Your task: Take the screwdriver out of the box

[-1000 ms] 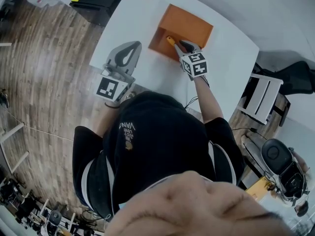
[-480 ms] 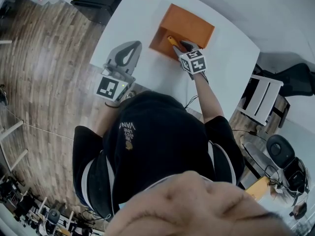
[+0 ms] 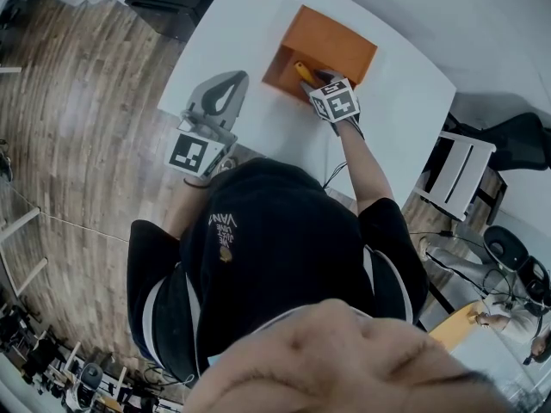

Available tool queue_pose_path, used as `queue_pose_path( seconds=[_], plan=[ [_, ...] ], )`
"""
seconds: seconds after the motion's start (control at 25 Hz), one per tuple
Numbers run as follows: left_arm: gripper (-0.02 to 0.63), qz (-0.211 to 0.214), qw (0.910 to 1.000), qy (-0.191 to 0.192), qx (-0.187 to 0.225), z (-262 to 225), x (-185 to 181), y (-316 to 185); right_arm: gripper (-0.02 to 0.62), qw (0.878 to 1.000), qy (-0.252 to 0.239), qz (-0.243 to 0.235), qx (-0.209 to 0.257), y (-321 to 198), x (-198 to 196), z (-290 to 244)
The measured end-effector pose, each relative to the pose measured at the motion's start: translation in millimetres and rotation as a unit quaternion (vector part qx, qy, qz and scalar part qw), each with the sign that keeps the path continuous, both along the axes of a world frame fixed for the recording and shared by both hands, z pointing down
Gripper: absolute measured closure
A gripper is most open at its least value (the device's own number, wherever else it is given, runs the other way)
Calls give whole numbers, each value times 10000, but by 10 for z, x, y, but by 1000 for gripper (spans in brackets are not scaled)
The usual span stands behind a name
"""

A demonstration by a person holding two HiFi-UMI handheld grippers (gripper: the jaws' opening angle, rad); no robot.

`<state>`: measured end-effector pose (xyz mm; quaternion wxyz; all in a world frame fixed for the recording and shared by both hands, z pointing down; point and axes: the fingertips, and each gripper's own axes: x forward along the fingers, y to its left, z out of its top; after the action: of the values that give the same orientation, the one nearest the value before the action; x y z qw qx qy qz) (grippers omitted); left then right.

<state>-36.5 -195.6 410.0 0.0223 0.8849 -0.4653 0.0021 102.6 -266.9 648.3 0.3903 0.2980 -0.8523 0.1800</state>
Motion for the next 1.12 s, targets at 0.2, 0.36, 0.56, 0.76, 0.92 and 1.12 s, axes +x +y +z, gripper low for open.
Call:
queue_pose_path(
  seconds=[0.2,0.36,0.56,0.76,0.92,1.12],
  plan=[
    [591,28,10000,-31,73,13,-15,6,411,9996,256,-62,-99,3,3,83],
    [591,-3,10000,-27,49,28,-26,0,407,9988,423,-117,-198,-13,4,162],
    [591,60,9997,-26,219,27,-27,8,407,9978,583,-128,-287,-43,27,226],
    [591,-88,9999,31,-74,50,-45,-9,407,9967,722,-185,-309,-52,21,272],
    [591,-89,9999,38,-76,56,-44,-8,407,9963,769,-188,-341,-49,18,304],
    [591,-38,10000,-3,-4,56,-46,-1,411,9954,905,-114,-304,-73,56,310]
  ],
)
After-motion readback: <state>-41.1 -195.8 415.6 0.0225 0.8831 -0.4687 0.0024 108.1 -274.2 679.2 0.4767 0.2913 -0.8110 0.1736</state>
